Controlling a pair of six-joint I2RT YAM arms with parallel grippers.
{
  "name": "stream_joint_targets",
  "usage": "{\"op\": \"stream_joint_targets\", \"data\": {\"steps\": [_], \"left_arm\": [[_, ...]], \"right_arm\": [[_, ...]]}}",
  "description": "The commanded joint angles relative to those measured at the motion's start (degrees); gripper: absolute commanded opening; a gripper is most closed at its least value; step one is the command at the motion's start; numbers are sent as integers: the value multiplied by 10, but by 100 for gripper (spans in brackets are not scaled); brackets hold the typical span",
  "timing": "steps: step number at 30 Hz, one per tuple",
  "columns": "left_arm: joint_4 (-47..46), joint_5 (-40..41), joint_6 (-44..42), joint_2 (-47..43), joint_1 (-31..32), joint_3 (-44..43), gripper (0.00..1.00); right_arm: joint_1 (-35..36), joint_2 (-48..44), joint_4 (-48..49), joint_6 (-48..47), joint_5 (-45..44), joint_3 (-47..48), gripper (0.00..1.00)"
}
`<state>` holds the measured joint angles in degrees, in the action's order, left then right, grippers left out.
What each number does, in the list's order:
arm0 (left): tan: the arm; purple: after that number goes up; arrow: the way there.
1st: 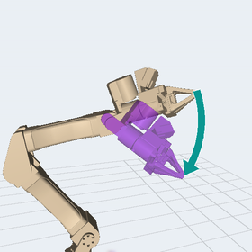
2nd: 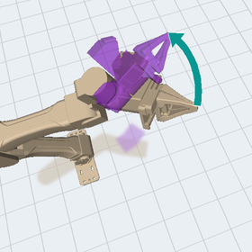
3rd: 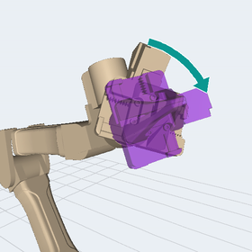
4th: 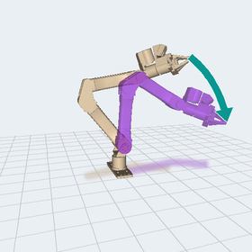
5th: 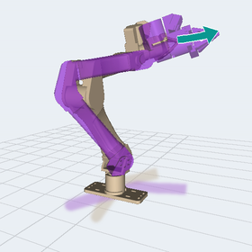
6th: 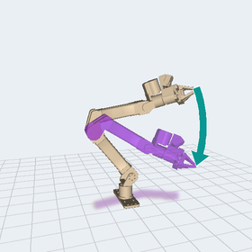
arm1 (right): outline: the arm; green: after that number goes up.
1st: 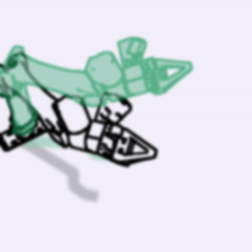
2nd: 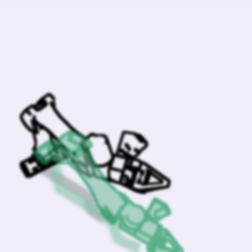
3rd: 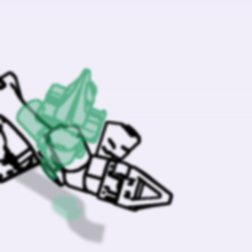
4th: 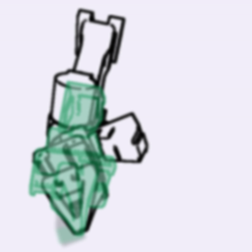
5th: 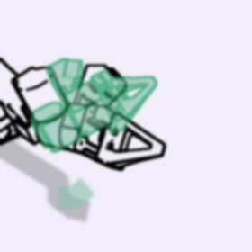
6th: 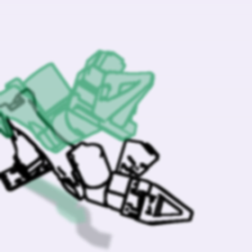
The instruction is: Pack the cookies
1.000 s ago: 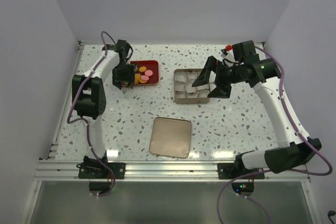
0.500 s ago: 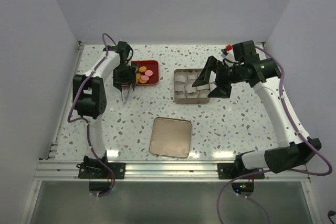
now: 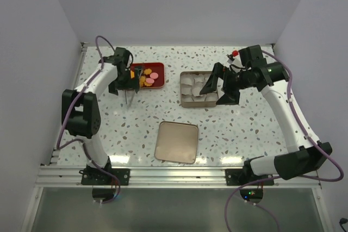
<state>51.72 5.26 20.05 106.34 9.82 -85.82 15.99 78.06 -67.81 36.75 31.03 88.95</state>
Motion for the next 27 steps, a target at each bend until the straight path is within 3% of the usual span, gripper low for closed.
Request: {"op": "stream_joint_targets", "data": {"steps": [1, 27], "left_arm": [[-92, 27, 8, -24, 5, 35, 100], [-205, 52, -9, 78, 10, 46, 98]], "right_arm": [[-3, -13, -8, -20, 10, -5, 99], [-3, 32, -18, -36, -8, -7, 99]]}}
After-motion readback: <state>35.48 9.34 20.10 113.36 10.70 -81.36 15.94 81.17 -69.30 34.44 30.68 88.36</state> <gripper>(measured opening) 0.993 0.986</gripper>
